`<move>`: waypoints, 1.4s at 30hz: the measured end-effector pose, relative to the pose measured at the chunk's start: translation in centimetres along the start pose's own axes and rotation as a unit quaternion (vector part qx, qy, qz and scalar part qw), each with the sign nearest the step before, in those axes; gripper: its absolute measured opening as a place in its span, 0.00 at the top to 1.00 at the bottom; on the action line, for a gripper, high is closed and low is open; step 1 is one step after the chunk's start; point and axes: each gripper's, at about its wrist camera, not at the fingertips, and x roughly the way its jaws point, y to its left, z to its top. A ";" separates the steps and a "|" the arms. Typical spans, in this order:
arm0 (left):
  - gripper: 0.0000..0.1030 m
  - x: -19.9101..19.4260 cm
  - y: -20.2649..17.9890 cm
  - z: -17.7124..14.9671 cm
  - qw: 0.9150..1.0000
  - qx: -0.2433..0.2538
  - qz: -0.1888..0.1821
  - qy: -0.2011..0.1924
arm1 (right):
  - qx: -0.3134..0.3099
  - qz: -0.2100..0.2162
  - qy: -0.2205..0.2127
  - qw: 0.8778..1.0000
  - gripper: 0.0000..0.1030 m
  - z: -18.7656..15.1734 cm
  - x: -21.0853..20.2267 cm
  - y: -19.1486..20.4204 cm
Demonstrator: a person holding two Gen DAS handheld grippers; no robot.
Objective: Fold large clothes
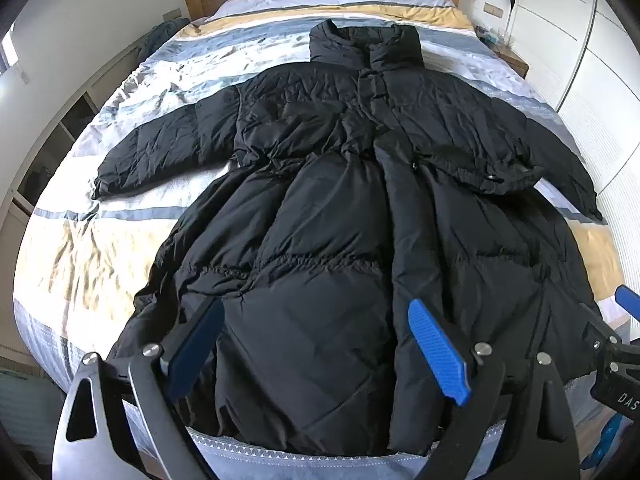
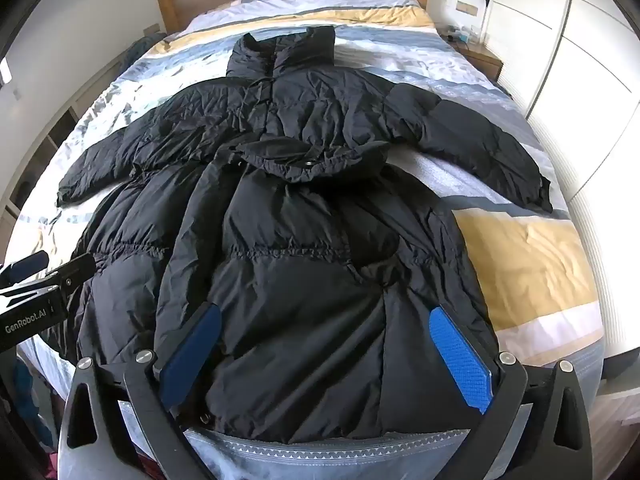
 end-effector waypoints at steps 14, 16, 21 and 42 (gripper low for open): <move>0.09 -0.5 -0.9 -1.6 1.000 0.013 0.000 -0.026 | -0.020 -0.006 -0.002 1.000 0.00 -0.7 0.5 0.1; 0.09 -0.5 -1.0 -1.6 1.000 0.014 -0.001 -0.028 | -0.027 -0.007 -0.005 1.000 0.00 -0.7 0.5 0.3; 0.09 -0.5 -1.1 -1.7 0.999 0.019 0.002 -0.037 | -0.037 -0.008 -0.007 0.999 0.00 -0.7 0.6 0.7; 0.09 3.2 -0.4 -1.7 1.000 0.006 -0.015 -0.009 | -0.025 -0.013 -0.016 0.999 0.00 0.0 2.8 1.2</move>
